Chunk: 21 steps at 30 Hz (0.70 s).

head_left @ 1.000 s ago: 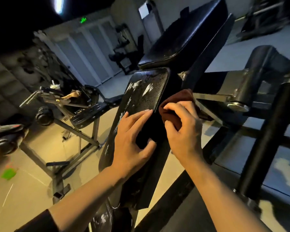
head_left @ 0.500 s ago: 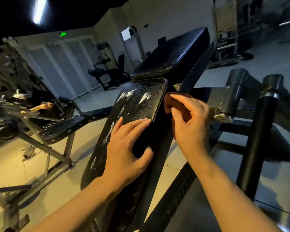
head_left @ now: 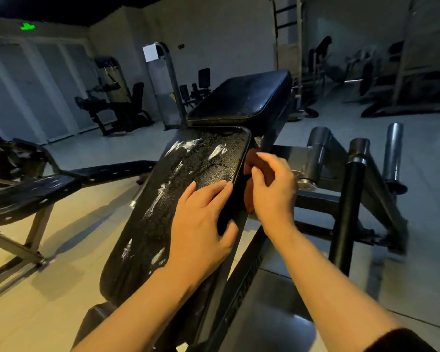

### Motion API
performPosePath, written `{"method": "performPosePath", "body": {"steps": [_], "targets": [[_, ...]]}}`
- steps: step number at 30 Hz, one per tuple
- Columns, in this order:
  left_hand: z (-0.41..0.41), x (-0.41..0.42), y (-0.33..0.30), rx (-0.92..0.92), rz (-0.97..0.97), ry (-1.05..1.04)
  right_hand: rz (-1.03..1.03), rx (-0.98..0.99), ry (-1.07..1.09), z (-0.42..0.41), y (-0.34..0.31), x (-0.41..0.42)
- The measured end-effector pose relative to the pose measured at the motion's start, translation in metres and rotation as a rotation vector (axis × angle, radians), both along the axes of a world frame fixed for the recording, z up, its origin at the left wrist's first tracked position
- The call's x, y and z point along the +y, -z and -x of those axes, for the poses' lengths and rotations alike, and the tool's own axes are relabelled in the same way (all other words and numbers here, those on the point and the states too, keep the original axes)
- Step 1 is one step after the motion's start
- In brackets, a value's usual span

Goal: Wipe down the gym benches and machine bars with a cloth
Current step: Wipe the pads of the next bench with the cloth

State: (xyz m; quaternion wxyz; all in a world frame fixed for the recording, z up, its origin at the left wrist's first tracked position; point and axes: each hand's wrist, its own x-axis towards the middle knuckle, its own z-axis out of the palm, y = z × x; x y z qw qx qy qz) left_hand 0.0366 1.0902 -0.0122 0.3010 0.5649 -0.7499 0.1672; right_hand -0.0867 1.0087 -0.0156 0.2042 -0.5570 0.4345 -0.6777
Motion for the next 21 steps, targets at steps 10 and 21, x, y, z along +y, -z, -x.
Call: {"method": "performPosePath", "body": {"steps": [10,21], "targets": [[0.025,0.011,-0.001,0.029,-0.022,-0.160,-0.083,0.035,-0.140,0.021,-0.031,-0.009],[0.054,0.013,0.008,0.138,0.011,-0.295,-0.103,0.086,-0.174,0.033,-0.035,-0.010]]}}
